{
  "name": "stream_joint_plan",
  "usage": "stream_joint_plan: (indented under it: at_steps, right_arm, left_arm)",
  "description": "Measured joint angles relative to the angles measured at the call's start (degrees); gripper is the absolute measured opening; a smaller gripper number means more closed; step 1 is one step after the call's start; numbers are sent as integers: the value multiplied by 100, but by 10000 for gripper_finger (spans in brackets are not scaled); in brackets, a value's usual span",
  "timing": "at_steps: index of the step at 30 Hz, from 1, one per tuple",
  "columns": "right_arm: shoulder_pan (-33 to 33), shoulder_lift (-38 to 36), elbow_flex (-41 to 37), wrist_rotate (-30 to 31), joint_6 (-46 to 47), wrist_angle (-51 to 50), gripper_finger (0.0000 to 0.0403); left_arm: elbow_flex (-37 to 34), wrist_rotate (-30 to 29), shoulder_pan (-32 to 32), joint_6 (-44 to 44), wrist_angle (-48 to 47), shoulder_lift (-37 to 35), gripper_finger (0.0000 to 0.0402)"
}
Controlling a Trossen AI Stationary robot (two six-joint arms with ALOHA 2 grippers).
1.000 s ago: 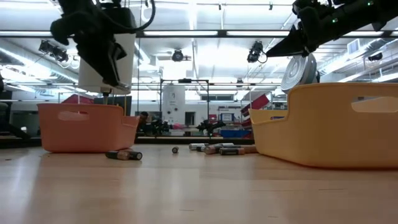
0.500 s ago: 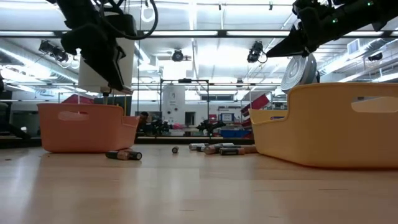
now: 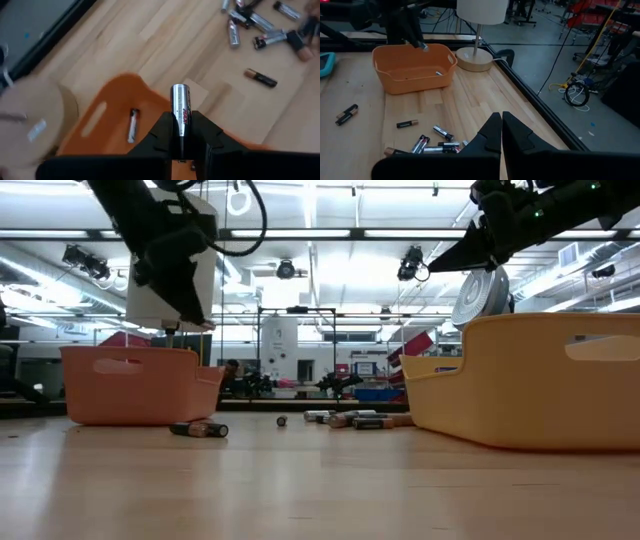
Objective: Sort batteries
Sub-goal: Put the silver battery into the orange bin
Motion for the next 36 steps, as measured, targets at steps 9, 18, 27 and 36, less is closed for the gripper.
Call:
stream_joint_plan:
  at_steps: [9,18,27,36]
  right_arm:
    - [0,0,0,0,0,11,3]
    - [0,0,0,-1,-2,26,3]
    - [0,-1,0,-1,27,52,3]
    - [0,0,0,-1,28,47,3]
  left_arm:
    - [-538,-1077,-492,-2162,-208,2,29]
    - [-1217,-445,-497,-2010,-252,2,29]
    - [-1434,-409,-433,-1973,132,2,58]
    - [-1548,-303,-424,-2156,149,2,67]
